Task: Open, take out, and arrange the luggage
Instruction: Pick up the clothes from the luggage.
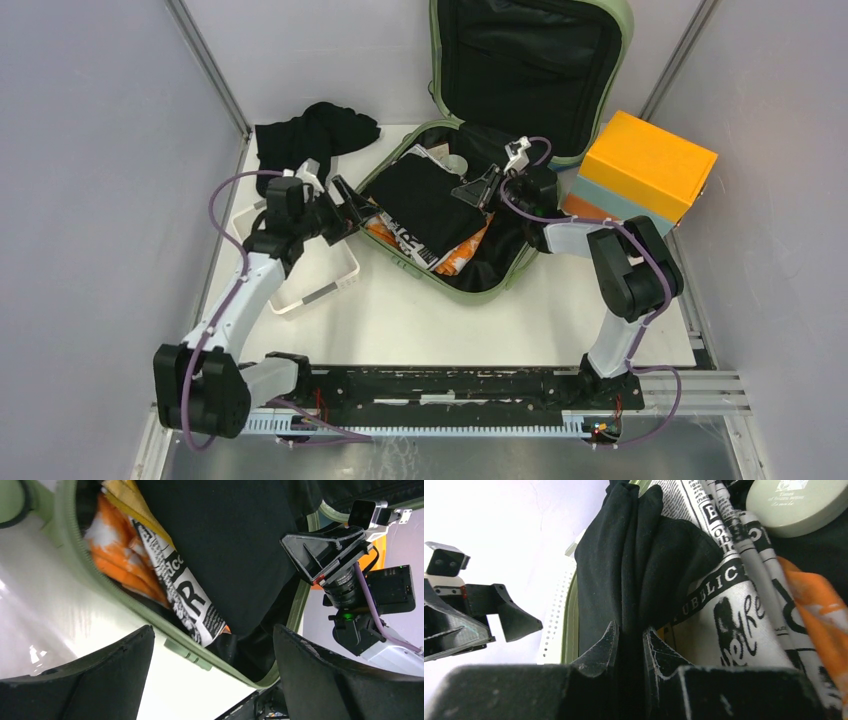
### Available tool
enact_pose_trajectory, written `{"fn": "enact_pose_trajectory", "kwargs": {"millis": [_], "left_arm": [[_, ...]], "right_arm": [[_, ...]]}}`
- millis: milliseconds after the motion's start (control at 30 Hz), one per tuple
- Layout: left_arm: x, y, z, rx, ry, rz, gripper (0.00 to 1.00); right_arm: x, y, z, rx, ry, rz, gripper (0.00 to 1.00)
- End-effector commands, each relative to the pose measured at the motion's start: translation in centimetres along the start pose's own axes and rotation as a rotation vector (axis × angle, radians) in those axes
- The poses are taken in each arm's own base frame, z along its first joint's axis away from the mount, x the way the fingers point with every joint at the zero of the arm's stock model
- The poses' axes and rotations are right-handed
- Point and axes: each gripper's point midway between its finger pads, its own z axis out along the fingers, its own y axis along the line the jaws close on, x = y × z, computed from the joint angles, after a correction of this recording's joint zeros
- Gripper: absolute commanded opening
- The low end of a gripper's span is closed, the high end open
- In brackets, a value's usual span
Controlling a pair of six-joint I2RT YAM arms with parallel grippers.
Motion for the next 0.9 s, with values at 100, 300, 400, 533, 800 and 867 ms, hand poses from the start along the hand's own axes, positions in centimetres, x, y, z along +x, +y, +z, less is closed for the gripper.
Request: {"fn": "enact_pose_trajectory", "kwargs": {"millis": [100,300,400,533,800,867], "left_arm": [[-2.3,-3.6,4.8,0.064,-0.021,-0.037,0.93],[-3.0,-1.5,8.4,-0.053,-0.038,-0.094,0.8],[-3.8,0.3,9.6,-0.149,-0.06,-0.107,0.72],[-4.1,1.7,11.0,-0.195,-0.065,-0.112,0.66],[-4.6,0.0,11.8,-0.122,-0.058,-0.129,0.38],[-4.7,-0.5,11.6,-0.111,-0.062,-0.128,0.34]], "right_arm": [[-5.0,2.7,-0.8,-0.103,-0.153,-0.033,0.0],[-4.7,2.9,-0.7,-0.141,-0.143,-0.012,0.01],[-4.5,2.8,-0.7,-0.145,-0.142,-0.009,0.04],[-4.4,2.8,-0.7,-0.149,-0.136,-0.011,0.06],[-4.2,2.9,-0.7,-0.161,-0.13,-0.018,0.14],[-4.2,3.0,-0.7,-0.163,-0.13,-0.027,0.22]]}}
